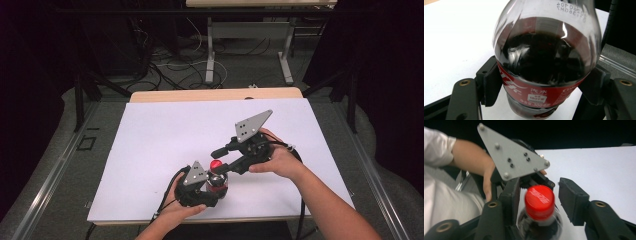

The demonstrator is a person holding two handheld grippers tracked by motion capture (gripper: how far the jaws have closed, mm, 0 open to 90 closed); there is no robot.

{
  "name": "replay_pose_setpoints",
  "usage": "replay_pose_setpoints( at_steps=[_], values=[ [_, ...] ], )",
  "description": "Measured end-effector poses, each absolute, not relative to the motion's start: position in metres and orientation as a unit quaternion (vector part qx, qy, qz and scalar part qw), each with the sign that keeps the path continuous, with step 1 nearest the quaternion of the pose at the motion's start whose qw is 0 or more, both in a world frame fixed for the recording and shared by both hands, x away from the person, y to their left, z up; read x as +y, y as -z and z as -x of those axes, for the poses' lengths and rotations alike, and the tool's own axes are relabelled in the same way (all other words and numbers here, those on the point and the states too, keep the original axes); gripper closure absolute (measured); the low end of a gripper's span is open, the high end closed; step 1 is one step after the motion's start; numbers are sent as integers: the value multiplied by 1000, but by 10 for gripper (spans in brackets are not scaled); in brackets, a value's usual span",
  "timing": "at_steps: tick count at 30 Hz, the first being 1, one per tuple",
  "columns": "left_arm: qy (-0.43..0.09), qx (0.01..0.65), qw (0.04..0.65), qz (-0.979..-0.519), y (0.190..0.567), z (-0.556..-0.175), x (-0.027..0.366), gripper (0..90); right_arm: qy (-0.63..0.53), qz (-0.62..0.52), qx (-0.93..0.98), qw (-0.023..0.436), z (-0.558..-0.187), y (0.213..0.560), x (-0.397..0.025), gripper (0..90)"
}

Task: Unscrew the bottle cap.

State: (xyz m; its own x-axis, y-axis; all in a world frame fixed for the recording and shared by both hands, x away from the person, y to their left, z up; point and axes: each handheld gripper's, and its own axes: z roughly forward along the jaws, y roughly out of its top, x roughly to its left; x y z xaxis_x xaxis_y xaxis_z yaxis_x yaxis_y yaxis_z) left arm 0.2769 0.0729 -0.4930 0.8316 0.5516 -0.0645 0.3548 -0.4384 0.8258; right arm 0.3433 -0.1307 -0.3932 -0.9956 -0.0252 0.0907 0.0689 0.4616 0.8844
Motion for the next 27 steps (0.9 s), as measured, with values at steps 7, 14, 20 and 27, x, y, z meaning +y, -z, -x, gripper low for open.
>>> replay_pose_setpoints(
  at_steps=[7,14,20,27],
  values=[
    [-113,277,456,-838,493,-277,72,293,526,139,-838,-50,-317,387,-129,472],
    [-115,280,456,-837,493,-277,72,293,521,210,-818,-125,-290,387,-121,475],
    [-117,281,456,-837,493,-277,73,293,517,290,-794,-138,-277,395,-116,503],
    [-114,284,460,-834,494,-276,71,293,510,315,-787,-143,-276,404,-108,533]
  ],
)
